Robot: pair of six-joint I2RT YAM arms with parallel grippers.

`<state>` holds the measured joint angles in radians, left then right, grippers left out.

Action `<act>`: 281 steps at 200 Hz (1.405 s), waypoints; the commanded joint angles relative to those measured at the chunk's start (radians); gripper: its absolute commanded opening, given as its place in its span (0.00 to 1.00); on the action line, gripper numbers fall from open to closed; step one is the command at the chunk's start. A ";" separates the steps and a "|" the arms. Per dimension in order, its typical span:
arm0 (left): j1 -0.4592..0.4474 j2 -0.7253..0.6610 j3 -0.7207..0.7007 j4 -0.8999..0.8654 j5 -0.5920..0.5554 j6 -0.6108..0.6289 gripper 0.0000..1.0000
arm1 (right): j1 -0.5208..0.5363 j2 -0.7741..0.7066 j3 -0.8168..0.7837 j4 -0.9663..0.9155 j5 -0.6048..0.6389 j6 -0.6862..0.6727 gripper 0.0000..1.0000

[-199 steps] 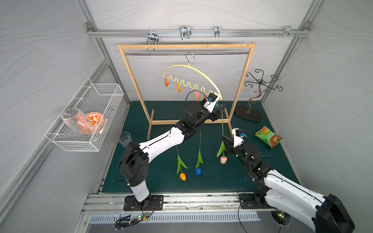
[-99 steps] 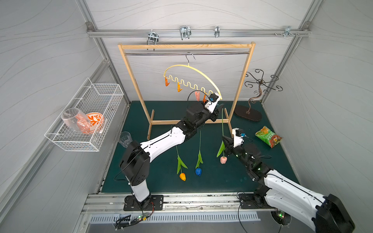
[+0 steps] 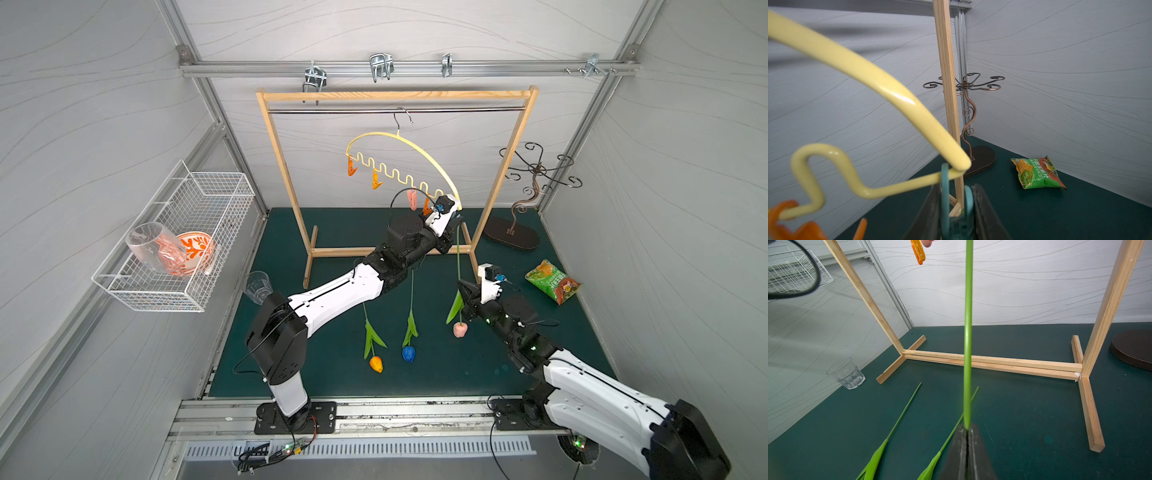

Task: Dry the flowers on a clothes hanger
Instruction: Open the clamp at the hanger, then clamp the flower onto the hanger.

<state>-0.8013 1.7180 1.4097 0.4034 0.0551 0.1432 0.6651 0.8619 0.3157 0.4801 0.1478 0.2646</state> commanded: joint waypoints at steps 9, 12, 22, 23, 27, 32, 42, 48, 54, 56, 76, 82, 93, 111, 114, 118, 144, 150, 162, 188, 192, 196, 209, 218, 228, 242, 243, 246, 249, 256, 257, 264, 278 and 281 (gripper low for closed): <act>-0.009 -0.071 0.006 -0.024 -0.025 -0.087 0.27 | -0.006 -0.007 0.004 0.028 -0.002 0.004 0.01; -0.009 -0.076 0.006 -0.031 -0.026 -0.098 0.27 | -0.007 -0.006 0.003 0.031 -0.005 0.008 0.01; -0.009 -0.091 0.009 -0.055 -0.034 -0.122 0.27 | -0.006 -0.001 0.002 0.042 -0.018 0.013 0.01; -0.009 -0.093 0.009 -0.058 -0.034 -0.124 0.27 | -0.006 0.000 0.002 0.044 -0.019 0.014 0.01; -0.009 -0.099 0.011 -0.067 -0.036 -0.134 0.27 | -0.005 0.003 0.004 0.045 -0.024 0.017 0.01; -0.009 -0.107 0.012 -0.079 -0.041 -0.143 0.27 | -0.005 0.007 0.008 0.043 -0.025 0.023 0.01; -0.009 -0.125 0.011 -0.098 -0.051 -0.156 0.27 | -0.006 0.011 0.027 0.015 -0.015 0.044 0.00; -0.009 -0.134 0.010 -0.110 -0.053 -0.163 0.27 | -0.006 0.012 0.043 -0.015 0.001 0.067 0.00; -0.009 -0.144 0.009 -0.118 -0.055 -0.169 0.27 | -0.006 0.011 0.061 -0.044 0.012 0.098 0.00; -0.009 -0.146 0.008 -0.121 -0.055 -0.172 0.27 | -0.006 0.009 0.066 -0.051 0.013 0.110 0.00; -0.010 -0.168 0.014 -0.155 -0.064 -0.220 0.27 | -0.001 0.016 0.102 -0.054 0.006 0.226 0.00; -0.010 -0.172 0.017 -0.163 -0.064 -0.240 0.27 | 0.004 0.026 0.111 -0.038 0.006 0.253 0.00; -0.010 -0.179 0.021 -0.178 -0.062 -0.272 0.27 | 0.021 0.049 0.128 -0.008 0.013 0.291 0.00; -0.009 -0.185 0.025 -0.195 -0.057 -0.312 0.27 | 0.049 0.100 0.166 0.038 0.020 0.328 0.00; -0.009 -0.186 0.025 -0.196 -0.057 -0.318 0.26 | 0.053 0.109 0.173 0.043 0.022 0.334 0.00; -0.009 -0.187 0.025 -0.199 -0.057 -0.324 0.26 | 0.057 0.122 0.182 0.049 0.022 0.342 0.00; -0.009 -0.190 0.027 -0.209 -0.065 -0.354 0.25 | 0.078 0.193 0.232 0.079 -0.006 0.369 0.00; -0.009 -0.191 0.028 -0.211 -0.066 -0.360 0.24 | 0.085 0.203 0.241 0.084 -0.013 0.373 0.00; -0.009 -0.190 0.029 -0.215 -0.065 -0.366 0.24 | 0.099 0.210 0.249 0.095 -0.022 0.373 0.00; -0.009 -0.187 0.029 -0.217 -0.063 -0.367 0.24 | 0.115 0.187 0.240 0.110 -0.013 0.402 0.00; -0.009 -0.186 0.028 -0.216 -0.064 -0.367 0.24 | 0.116 0.182 0.237 0.114 -0.014 0.406 0.00; -0.009 -0.186 0.028 -0.217 -0.065 -0.369 0.24 | 0.118 0.179 0.236 0.116 -0.016 0.410 0.00; -0.010 -0.186 0.025 -0.218 -0.064 -0.370 0.24 | 0.122 0.166 0.235 0.124 -0.035 0.416 0.00; -0.010 -0.186 0.023 -0.217 -0.070 -0.370 0.24 | 0.126 0.160 0.239 0.125 -0.052 0.416 0.00; -0.009 -0.187 0.022 -0.218 -0.075 -0.370 0.24 | 0.133 0.150 0.243 0.120 -0.060 0.411 0.00; -0.010 -0.186 0.021 -0.218 -0.076 -0.369 0.24 | 0.147 0.136 0.243 0.115 -0.053 0.404 0.00; -0.009 -0.186 0.021 -0.218 -0.075 -0.369 0.24 | 0.147 0.135 0.243 0.115 -0.052 0.403 0.00; -0.009 -0.186 0.021 -0.218 -0.076 -0.369 0.25 | 0.150 0.132 0.243 0.114 -0.050 0.400 0.00; -0.009 -0.186 0.022 -0.218 -0.074 -0.369 0.25 | 0.152 0.130 0.243 0.113 -0.050 0.399 0.00; -0.009 -0.185 0.022 -0.218 -0.071 -0.369 0.25 | 0.156 0.126 0.241 0.111 -0.047 0.397 0.00; -0.009 -0.184 0.022 -0.218 -0.070 -0.369 0.25 | 0.156 0.125 0.241 0.111 -0.047 0.396 0.00; -0.009 -0.183 0.023 -0.219 -0.068 -0.367 0.25 | 0.159 0.124 0.241 0.110 -0.049 0.397 0.00; -0.009 -0.182 0.024 -0.221 -0.070 -0.368 0.25 | 0.160 0.126 0.241 0.112 -0.055 0.394 0.00; -0.010 -0.180 0.024 -0.221 -0.070 -0.369 0.25 | 0.162 0.126 0.241 0.112 -0.054 0.395 0.00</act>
<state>-0.8062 1.5524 1.4094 0.1524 -0.0097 -0.2184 0.8162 1.0031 0.5415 0.5613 0.1074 0.6640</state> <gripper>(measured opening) 0.249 0.061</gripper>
